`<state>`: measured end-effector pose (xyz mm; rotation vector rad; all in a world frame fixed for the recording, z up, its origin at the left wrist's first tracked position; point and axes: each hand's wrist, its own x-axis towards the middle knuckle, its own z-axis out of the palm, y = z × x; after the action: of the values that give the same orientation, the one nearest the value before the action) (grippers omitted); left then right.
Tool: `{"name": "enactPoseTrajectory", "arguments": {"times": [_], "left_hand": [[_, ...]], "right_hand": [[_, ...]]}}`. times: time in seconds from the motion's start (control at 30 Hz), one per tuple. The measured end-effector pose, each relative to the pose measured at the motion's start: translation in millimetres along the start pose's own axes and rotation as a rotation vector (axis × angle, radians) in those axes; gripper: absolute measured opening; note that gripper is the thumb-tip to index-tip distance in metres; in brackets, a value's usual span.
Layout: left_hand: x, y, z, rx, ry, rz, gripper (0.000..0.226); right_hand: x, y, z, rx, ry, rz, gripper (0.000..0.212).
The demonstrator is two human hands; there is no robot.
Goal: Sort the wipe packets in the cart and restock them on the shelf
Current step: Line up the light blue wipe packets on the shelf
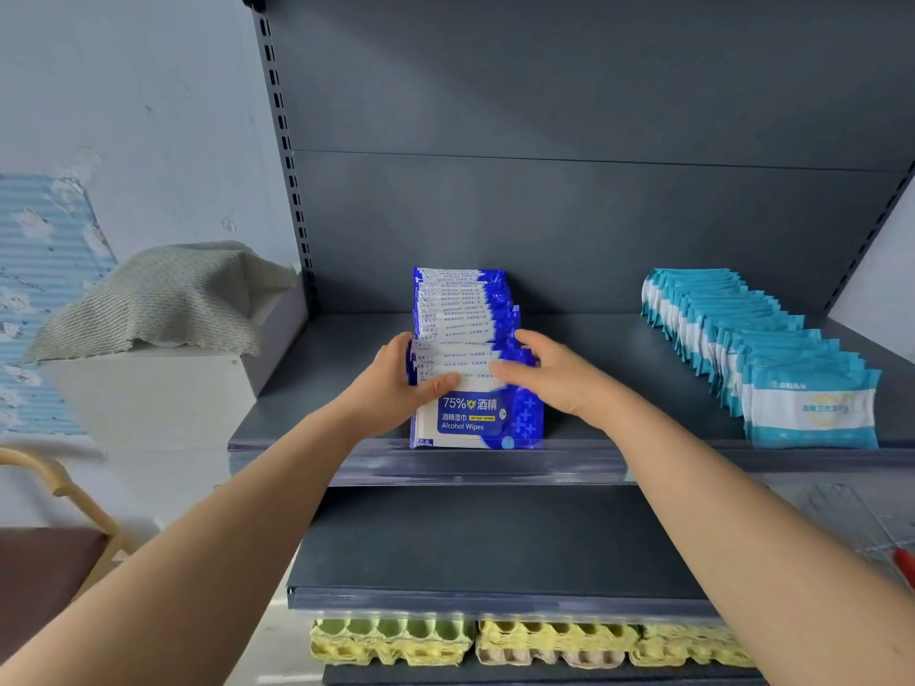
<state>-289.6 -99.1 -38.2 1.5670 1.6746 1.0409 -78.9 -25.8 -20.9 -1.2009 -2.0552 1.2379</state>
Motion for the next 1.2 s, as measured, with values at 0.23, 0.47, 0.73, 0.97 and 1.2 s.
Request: {"name": "enactPoseTrajectory", "arguments": {"times": [0.23,0.47,0.73,0.97,1.2], "left_hand": [[11.7,4.1,-2.8,0.069,0.170,-0.016,0.034],[8.5,12.4,-2.6,0.035,0.202,-0.057,0.021],[10.5,11.1,1.7,0.023,0.266,-0.112,0.022],[19.7,4.9,17.6,-0.120,0.357,-0.214,0.037],[15.8,7.3,11.9,0.152,0.171,-0.135,0.044]], "right_hand": [[12.1,-11.2,-5.8,-0.005,0.088,0.071,0.033],[15.0,-14.2,-10.6,0.135,0.076,0.072,0.025],[21.3,-6.8,-13.5,0.126,0.143,0.040,0.025],[18.0,-8.5,-16.6,0.114,0.033,0.030,0.041],[17.8,-1.0,-8.0,0.010,-0.005,0.045,0.035]]}}
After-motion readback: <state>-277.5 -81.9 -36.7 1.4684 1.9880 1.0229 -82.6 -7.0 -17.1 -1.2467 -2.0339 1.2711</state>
